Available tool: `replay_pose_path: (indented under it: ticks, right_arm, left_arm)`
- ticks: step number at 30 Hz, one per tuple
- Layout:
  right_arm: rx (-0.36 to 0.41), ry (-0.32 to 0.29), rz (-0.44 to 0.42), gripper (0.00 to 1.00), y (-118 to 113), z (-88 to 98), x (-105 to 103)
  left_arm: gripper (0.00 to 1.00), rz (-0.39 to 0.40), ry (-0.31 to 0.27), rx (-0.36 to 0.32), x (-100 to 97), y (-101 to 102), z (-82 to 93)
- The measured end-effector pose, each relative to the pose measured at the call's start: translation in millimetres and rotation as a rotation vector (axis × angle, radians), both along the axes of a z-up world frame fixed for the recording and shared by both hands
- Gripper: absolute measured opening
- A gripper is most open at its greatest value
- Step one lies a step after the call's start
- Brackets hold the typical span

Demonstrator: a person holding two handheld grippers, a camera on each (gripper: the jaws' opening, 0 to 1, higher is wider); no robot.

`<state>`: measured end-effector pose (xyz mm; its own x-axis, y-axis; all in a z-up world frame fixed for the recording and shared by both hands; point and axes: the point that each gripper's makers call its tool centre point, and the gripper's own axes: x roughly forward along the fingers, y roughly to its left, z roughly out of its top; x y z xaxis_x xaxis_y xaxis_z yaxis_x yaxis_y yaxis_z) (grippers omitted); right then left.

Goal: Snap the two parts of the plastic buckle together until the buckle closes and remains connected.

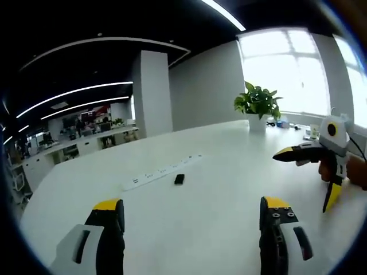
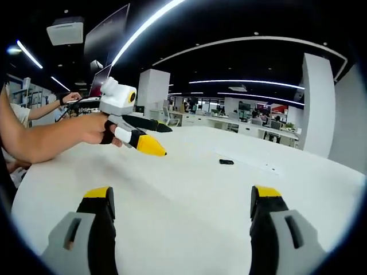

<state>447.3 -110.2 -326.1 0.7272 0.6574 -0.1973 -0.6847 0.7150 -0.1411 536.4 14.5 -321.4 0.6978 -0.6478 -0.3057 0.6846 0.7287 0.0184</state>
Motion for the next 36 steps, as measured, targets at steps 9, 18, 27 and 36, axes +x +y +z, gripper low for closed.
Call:
replay_pose_path:
  ticks: [9,18,27,36]
  right_arm:
    - [-0.002,0.002,-0.010,1.00,-1.6,-0.5,0.8]
    - [0.023,0.019,-0.003,1.00,0.0,-0.5,0.1]
    - [0.028,0.018,-0.011,1.00,-1.9,0.7,0.2]
    - [0.033,0.051,-0.065,1.00,-5.3,-0.8,-0.7]
  left_arm:
    - [0.99,0.013,-0.008,0.008,-6.9,6.9,-3.2]
    - [0.99,0.014,0.006,0.012,-16.2,11.2,-15.3]
    - [0.99,0.011,-0.004,0.004,-30.4,14.8,-16.6]
    - [0.97,0.009,0.001,0.002,-40.8,14.3,-17.3]
